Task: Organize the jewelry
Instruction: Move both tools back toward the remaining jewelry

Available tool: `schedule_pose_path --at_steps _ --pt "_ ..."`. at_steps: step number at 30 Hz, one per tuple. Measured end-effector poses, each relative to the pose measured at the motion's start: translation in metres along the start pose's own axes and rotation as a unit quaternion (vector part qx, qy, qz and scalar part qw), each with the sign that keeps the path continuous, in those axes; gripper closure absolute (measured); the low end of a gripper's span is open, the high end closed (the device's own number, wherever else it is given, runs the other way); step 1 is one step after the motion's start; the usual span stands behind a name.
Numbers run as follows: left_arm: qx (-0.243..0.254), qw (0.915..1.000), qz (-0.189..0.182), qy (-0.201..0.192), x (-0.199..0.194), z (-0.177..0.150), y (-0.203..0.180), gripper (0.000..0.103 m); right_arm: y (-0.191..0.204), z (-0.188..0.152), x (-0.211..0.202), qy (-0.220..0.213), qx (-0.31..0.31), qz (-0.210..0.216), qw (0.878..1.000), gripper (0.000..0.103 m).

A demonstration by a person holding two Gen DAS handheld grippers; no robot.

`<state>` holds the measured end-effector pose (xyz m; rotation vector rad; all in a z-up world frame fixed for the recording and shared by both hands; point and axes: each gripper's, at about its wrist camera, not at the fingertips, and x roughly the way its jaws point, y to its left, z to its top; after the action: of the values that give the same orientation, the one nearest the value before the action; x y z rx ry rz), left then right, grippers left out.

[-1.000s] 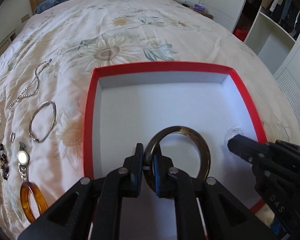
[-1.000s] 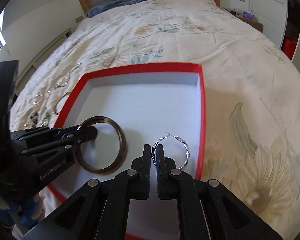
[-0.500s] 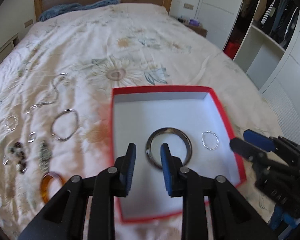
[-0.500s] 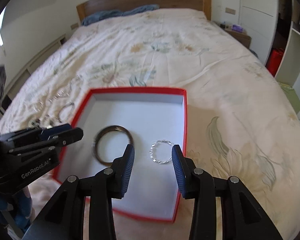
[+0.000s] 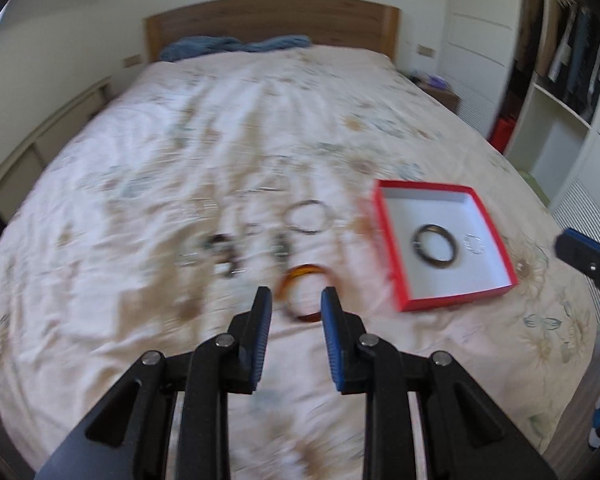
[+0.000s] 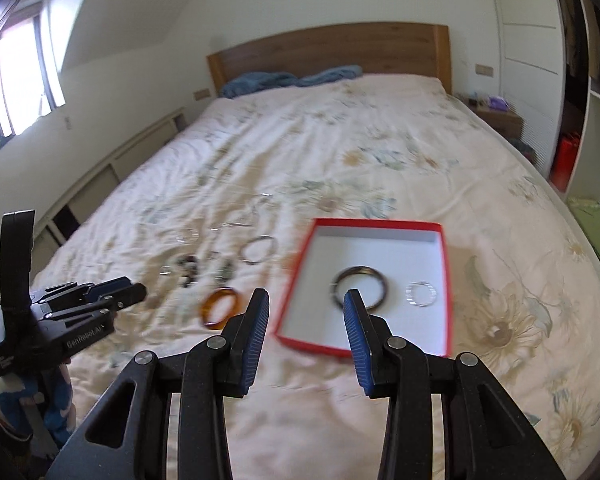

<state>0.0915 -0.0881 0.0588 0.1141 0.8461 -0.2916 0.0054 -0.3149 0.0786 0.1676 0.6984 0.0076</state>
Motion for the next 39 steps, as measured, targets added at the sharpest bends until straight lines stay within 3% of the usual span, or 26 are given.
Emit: schedule_pose_path --at_steps 8,13,17,23,30,39 --pt "-0.057 0.9958 0.051 -0.050 -0.078 -0.027 0.086 0.078 0.054 -0.010 -0.051 -0.032 -0.026 0.025 0.999 0.064" --pt "-0.079 0.9903 0.067 -0.093 -0.114 -0.036 0.109 0.077 0.071 -0.012 -0.074 -0.049 -0.039 0.032 0.998 0.064" --pt "-0.079 0.9896 0.072 -0.095 -0.120 -0.035 0.114 0.077 0.079 -0.011 -0.075 -0.052 -0.045 0.035 0.997 0.064" --pt "-0.084 0.9921 0.071 -0.060 -0.085 -0.035 0.116 0.077 0.085 -0.011 -0.034 -0.015 -0.049 0.041 0.998 0.064" --pt "-0.099 0.9925 0.071 -0.014 -0.005 -0.036 0.121 0.077 0.078 -0.017 0.058 0.058 -0.048 0.044 0.996 0.064" --pt "-0.127 0.9911 0.029 0.029 0.101 -0.005 0.128 0.077 0.072 -0.018 0.161 0.123 -0.047 0.066 0.989 0.064"
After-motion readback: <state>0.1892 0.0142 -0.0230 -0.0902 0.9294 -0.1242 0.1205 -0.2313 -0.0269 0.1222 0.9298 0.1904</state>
